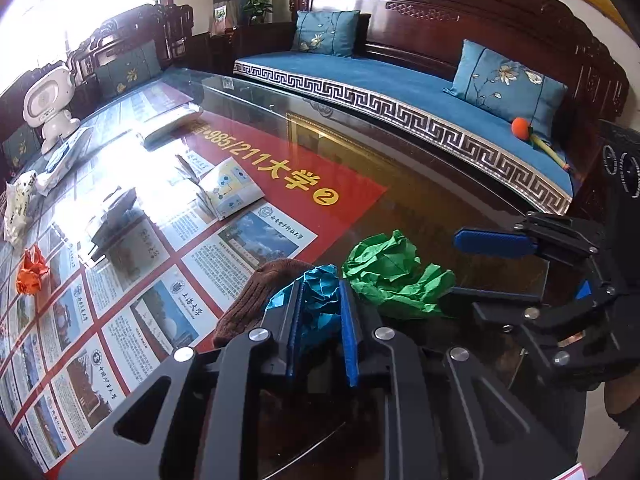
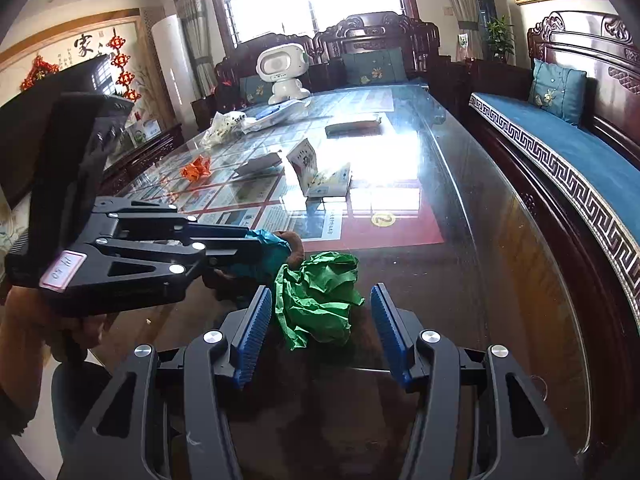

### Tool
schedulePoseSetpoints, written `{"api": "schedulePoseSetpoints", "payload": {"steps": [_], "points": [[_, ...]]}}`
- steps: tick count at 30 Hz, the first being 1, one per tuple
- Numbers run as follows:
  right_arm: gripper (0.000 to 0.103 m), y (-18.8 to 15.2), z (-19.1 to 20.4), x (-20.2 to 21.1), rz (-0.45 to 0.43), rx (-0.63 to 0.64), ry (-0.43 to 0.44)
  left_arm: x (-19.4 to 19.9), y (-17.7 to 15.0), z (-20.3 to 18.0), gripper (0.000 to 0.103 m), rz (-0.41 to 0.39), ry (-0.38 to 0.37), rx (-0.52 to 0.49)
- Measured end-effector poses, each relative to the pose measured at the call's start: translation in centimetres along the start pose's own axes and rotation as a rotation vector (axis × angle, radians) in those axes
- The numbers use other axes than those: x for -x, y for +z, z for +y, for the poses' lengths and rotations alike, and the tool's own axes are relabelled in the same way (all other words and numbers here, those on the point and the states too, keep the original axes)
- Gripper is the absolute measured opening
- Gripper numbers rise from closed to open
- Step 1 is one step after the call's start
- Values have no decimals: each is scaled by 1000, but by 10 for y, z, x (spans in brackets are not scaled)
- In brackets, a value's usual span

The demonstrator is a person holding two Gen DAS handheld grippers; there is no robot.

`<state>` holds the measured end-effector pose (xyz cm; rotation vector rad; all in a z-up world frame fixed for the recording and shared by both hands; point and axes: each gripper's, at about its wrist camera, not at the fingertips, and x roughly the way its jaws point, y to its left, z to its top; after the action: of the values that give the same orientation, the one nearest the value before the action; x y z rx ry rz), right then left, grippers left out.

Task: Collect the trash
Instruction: 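Grasp the green paper with the right tool while the left grasps the teal paper, then carry both papers over the yellow bin and open both tools to drop them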

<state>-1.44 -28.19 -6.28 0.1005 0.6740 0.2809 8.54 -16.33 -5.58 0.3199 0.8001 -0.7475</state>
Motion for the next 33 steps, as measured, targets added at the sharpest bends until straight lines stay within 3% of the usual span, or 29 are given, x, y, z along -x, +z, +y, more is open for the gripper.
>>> {"api": "schedulePoseSetpoints", "payload": {"steps": [5, 7, 15, 19, 25, 33], "points": [[52, 4, 5, -9, 26, 20, 3, 14, 3, -2, 18, -38, 2, 2], [59, 6, 6, -15, 40, 32, -11, 20, 5, 0, 18, -52, -2, 9], [59, 13, 2, -49, 110, 21, -33, 34, 3, 7, 18, -73, -3, 44], [43, 9, 5, -56, 137, 51, -88, 36, -1, 9, 18, -75, -7, 61], [40, 7, 17, -24, 51, 48, -60, 54, -14, 8, 18, -105, -17, 84], [40, -12, 61, 47, -24, 104, 15, 115, -55, -12, 18, -160, -4, 81]]}}
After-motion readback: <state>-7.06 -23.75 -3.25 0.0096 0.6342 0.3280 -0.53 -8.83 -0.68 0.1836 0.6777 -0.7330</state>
